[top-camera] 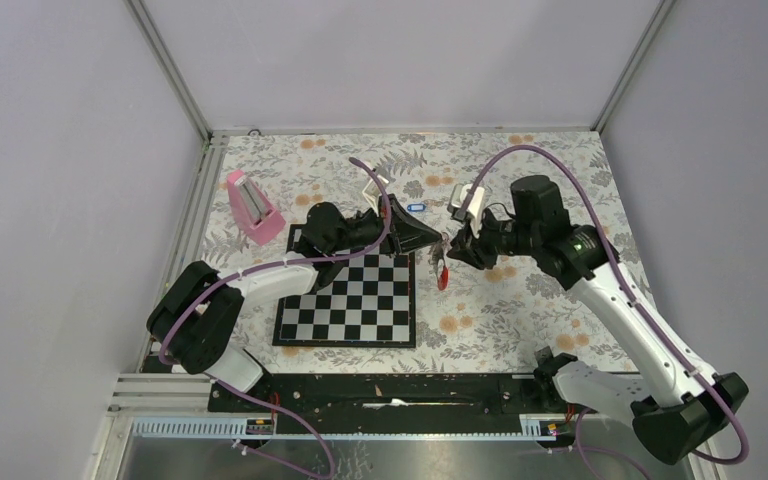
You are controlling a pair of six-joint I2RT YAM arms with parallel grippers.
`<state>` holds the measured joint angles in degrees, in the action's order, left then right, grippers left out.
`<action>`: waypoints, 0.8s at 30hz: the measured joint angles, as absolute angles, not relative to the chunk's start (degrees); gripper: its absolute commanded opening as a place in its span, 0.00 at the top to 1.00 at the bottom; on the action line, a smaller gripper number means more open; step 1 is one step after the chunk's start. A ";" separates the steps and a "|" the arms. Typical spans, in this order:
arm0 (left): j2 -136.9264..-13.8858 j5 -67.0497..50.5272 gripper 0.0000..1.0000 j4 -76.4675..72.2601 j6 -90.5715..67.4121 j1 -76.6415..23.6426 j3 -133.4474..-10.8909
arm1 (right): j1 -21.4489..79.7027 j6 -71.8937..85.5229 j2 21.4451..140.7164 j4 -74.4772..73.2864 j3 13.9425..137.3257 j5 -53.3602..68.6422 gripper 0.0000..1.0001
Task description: Put the keys on the keyring
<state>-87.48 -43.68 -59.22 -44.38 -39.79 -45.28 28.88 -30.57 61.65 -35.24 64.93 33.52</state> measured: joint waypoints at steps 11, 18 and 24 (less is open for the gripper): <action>-87.48 -51.20 1.00 -61.17 -38.83 -39.79 -45.41 | 26.83 -30.72 57.08 -35.55 65.49 35.79 0.65; -87.48 -54.89 1.00 -61.39 -36.18 -39.79 -45.41 | 26.76 -30.72 60.40 -36.14 66.26 42.00 0.65; -87.48 -55.92 1.00 -61.39 -35.48 -39.79 -45.41 | 26.72 -30.79 61.30 -36.97 66.26 44.95 0.80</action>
